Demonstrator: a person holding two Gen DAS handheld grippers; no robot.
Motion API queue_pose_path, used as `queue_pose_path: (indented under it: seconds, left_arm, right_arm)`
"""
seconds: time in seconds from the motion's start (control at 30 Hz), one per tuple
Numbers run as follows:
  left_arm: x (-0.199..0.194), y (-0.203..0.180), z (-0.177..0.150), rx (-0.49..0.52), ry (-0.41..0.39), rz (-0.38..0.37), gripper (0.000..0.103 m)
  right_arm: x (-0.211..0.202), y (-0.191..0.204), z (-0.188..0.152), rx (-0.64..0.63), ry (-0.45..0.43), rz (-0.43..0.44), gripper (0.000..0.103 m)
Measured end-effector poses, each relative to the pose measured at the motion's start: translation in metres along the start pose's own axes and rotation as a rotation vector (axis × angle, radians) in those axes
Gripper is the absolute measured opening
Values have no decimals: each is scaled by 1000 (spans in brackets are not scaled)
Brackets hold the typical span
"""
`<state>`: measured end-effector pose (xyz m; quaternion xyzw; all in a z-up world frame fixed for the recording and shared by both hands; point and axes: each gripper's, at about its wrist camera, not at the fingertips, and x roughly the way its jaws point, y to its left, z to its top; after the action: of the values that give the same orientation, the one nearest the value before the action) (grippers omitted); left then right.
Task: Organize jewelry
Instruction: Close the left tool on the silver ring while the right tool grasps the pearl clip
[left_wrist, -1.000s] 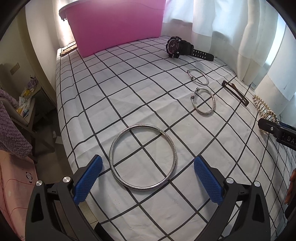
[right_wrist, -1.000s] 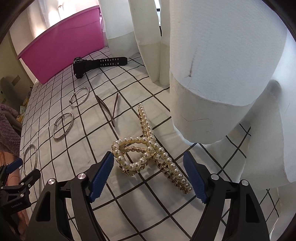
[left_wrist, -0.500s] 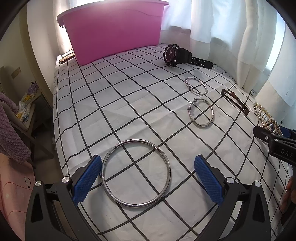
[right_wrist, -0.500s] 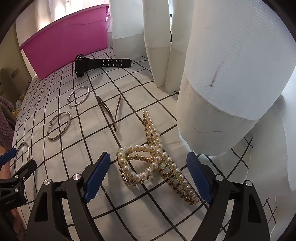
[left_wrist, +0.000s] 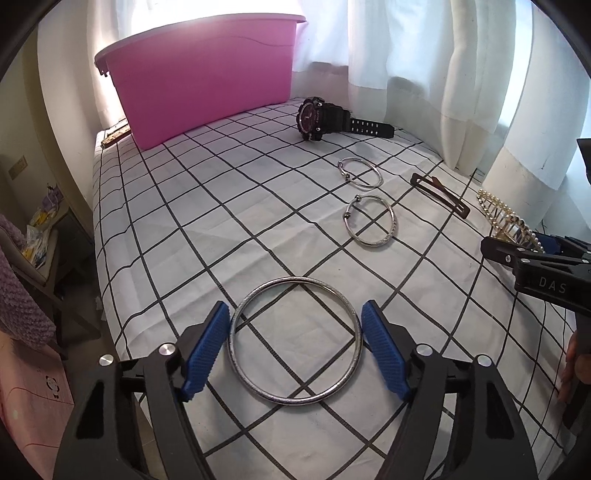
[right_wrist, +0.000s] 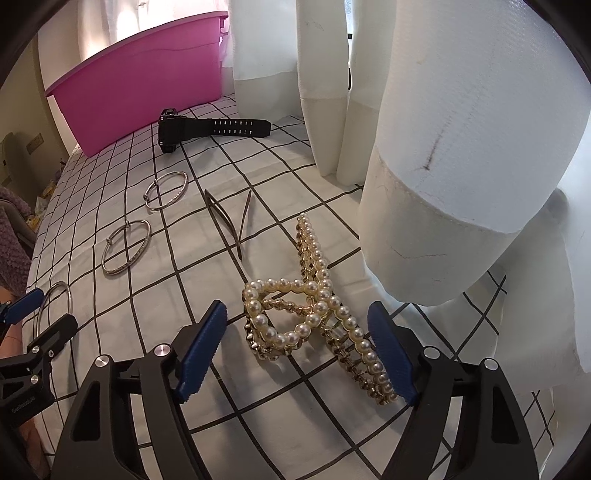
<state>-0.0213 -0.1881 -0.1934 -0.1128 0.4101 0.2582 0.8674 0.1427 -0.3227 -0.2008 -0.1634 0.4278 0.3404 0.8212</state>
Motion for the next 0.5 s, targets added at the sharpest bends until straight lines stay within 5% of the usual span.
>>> queue_pose_path:
  seconds: [0.07,0.5]
  left_arm:
    - [0,1,0,-10,0,-7,70]
    - [-4,7,5,-27,0,-32,69]
  right_arm:
    - [-3,2,0,-10,-7,3,55]
    - [-11,-5,0,42,-43,70,41]
